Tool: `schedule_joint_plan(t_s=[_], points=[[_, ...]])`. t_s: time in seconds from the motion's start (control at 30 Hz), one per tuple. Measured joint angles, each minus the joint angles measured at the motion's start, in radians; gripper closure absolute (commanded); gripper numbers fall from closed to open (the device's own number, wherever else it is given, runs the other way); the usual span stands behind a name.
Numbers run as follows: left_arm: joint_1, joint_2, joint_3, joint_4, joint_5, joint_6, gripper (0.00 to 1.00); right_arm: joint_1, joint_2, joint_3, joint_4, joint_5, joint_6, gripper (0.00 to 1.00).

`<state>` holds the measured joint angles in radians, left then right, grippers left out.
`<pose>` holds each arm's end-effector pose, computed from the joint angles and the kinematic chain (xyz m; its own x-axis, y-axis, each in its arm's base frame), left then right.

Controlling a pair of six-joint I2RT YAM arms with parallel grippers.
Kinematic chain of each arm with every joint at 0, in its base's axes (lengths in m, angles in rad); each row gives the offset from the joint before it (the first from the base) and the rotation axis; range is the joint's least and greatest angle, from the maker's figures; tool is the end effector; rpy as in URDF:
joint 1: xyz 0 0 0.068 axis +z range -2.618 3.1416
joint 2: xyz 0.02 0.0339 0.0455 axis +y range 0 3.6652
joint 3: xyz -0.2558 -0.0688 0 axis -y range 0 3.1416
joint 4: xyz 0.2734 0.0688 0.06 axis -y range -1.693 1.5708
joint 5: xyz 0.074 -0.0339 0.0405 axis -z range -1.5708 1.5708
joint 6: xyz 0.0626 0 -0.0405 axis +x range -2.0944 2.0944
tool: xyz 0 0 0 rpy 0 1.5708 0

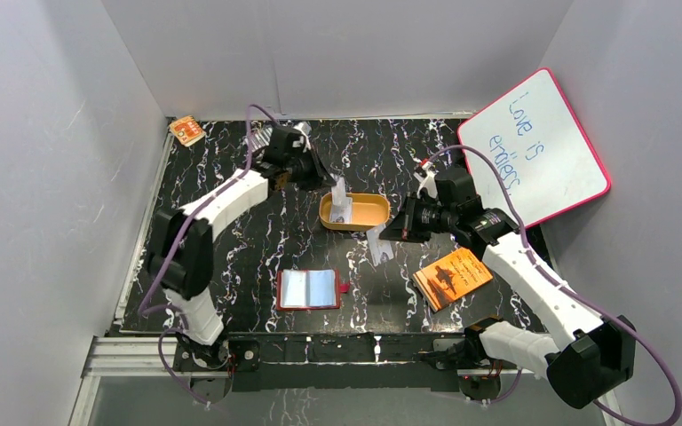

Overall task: Put the credit cards into the card holder
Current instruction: Place the credit card in the storage box.

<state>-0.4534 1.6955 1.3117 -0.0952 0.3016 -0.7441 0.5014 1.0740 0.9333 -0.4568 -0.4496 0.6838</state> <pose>0.3933 -0.2123 0.2589 -0.7486 -0.3547 -0.5602 0.2014 0.6833 -0.7018 0.2368 0.1608 0.2861 -0.8549 0.1802 -0.4864 -0.2681 0.6492 0.7118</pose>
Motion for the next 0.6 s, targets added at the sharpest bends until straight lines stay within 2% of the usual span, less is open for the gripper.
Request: schedule_joint_plan(t_s=[0.17,0.27,0.6], points=[[0.005,0.209,0.122,-0.135,0.035,0.095,1.00,-0.004,-0.002,-0.032,-0.066,0.045,-0.040,1.00],[0.012,0.284,0.193,-0.173,0.060,0.128,1.00,-0.005,-0.002,-0.033,-0.075,0.055,-0.058,1.00],[0.051,0.344,0.236,-0.200,0.160,0.163,1.00,-0.011,0.003,-0.033,-0.075,0.054,-0.086,1.00]])
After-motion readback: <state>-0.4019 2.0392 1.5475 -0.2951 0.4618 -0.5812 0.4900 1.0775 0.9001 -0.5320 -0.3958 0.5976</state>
